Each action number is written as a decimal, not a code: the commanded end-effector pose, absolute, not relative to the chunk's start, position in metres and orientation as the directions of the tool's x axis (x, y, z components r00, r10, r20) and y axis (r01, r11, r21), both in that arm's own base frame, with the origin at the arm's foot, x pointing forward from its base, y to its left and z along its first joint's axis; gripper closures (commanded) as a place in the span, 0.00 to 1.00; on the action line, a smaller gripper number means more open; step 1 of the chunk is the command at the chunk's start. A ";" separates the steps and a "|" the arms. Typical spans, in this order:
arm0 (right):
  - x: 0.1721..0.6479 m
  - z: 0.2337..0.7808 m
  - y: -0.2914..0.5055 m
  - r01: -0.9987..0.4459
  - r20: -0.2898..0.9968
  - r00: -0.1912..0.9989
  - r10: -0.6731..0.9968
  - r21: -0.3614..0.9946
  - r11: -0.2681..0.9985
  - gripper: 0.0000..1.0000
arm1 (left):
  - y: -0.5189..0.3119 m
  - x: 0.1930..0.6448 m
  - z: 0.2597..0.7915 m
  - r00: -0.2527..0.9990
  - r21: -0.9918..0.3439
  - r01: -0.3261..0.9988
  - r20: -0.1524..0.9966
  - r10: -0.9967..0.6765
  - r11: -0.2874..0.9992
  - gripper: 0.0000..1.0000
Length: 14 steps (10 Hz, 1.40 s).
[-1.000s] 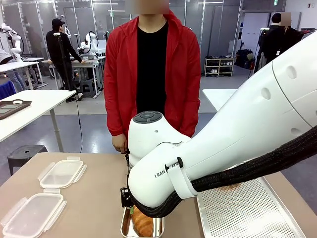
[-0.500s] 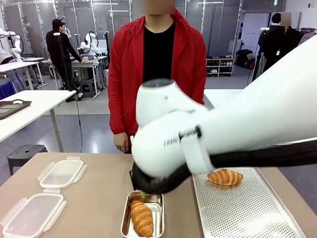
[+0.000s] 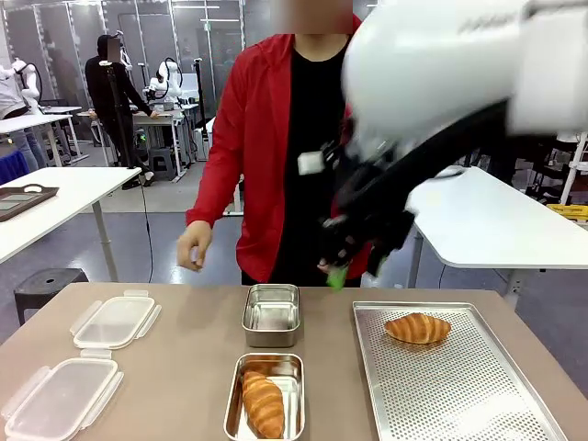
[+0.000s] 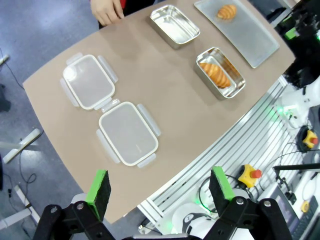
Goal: Place the bread into the airtight container.
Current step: Pick up a Butter Roll and place it into an empty Airtight Container.
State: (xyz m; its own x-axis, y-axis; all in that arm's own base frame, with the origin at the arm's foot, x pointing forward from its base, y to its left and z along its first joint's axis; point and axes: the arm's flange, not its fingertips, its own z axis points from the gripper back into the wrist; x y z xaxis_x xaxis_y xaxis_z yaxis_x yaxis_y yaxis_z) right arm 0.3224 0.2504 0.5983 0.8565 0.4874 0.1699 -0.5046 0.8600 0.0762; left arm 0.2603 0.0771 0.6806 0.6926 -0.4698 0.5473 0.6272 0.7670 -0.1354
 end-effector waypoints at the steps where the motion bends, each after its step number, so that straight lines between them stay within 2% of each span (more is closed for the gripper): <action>1: 0.317 0.630 0.205 -0.515 0.252 0.841 0.478 0.107 0.850 0.41 | 0.077 0.260 0.682 0.681 -0.133 0.641 0.552 -0.481 0.756 0.00; 2: 0.310 0.653 0.172 -0.503 0.314 0.837 0.448 0.120 0.856 0.51 | 0.077 0.260 0.682 0.681 -0.133 0.641 0.552 -0.481 0.756 0.00; 3: 0.305 0.670 0.142 -0.492 0.376 0.830 0.413 0.142 0.859 0.46 | 0.077 0.260 0.682 0.681 -0.133 0.641 0.552 -0.481 0.756 0.00; 4: 0.303 0.681 0.113 -0.458 0.428 0.832 0.351 0.175 0.872 0.57 | 0.077 0.260 0.682 0.681 -0.133 0.641 0.552 -0.481 0.756 0.00; 5: 0.304 0.689 0.086 -0.413 0.462 0.841 0.281 0.214 0.885 0.52 | 0.077 0.260 0.682 0.681 -0.133 0.641 0.552 -0.481 0.756 0.00; 6: 0.307 0.693 0.058 -0.377 0.454 0.856 0.246 0.223 0.899 0.63 | 0.077 0.260 0.682 0.681 -0.133 0.641 0.552 -0.481 0.756 0.00; 7: 0.313 0.696 0.038 -0.329 0.448 0.871 0.200 0.232 0.915 0.58 | 0.077 0.260 0.682 0.681 -0.133 0.641 0.552 -0.481 0.756 0.00; 8: 0.321 0.698 0.023 -0.299 0.441 0.880 0.177 0.224 0.928 0.69 | 0.077 0.260 0.682 0.681 -0.133 0.641 0.552 -0.481 0.756 0.00; 9: 0.329 0.701 0.012 -0.271 0.433 0.886 0.164 0.198 0.942 0.69 | 0.077 0.260 0.682 0.681 -0.133 0.641 0.552 -0.481 0.756 0.00; 10: 0.332 0.702 0.002 -0.265 0.423 0.890 0.170 0.177 0.948 0.27 | 0.077 0.260 0.682 0.681 -0.133 0.641 0.552 -0.481 0.756 0.00; 11: 0.334 0.705 -0.008 -0.278 0.421 0.887 0.190 0.158 0.947 0.17 | 0.077 0.260 0.682 0.681 -0.133 0.641 0.552 -0.481 0.756 0.00; 12: 0.335 0.706 -0.014 -0.308 0.416 0.880 0.228 0.136 0.942 0.00 | 0.077 0.260 0.682 0.681 -0.133 0.641 0.552 -0.481 0.756 0.00; 14: 0.333 0.706 -0.020 -0.346 0.405 0.865 0.297 0.053 0.937 0.00 | 0.077 0.260 0.682 0.681 -0.133 0.641 0.552 -0.481 0.756 0.00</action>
State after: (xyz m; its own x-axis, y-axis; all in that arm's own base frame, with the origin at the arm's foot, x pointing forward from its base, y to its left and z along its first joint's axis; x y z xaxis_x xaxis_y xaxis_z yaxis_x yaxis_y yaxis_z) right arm 0.3352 -0.0126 0.7031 0.8776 0.2363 0.4171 -0.3040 0.9471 0.1031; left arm 0.2603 0.0771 0.6806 0.6929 -0.4696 0.5472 0.6269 0.7673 -0.1353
